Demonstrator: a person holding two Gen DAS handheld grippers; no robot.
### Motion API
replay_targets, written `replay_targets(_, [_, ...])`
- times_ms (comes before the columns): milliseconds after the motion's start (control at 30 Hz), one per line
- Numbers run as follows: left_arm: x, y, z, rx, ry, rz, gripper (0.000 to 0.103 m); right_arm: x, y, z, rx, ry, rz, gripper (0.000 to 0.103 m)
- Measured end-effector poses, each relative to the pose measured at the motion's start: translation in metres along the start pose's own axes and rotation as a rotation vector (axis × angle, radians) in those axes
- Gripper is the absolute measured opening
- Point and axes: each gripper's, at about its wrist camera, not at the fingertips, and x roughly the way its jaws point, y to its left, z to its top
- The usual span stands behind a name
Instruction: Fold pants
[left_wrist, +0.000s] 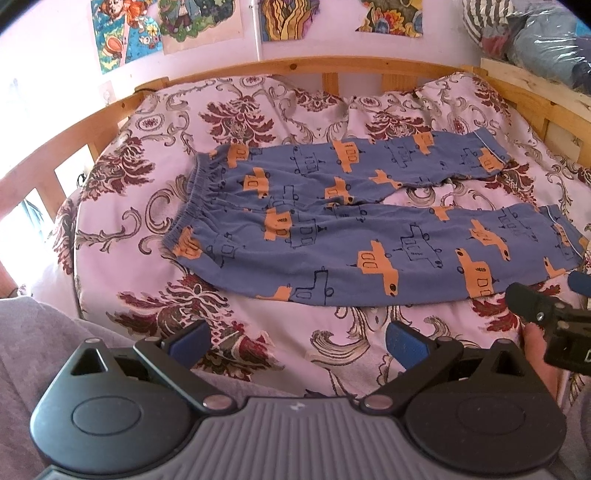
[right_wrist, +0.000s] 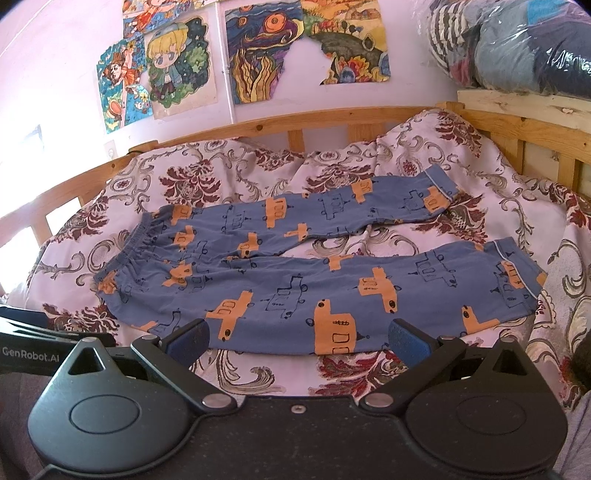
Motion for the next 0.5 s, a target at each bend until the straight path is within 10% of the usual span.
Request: replay_targets(500, [0.048, 0.061, 0.08, -0.176, 0.086, -0.235, 0.103, 0.045, -0.021, 0.046, 0.019, 0.081, 0.069, 0.102])
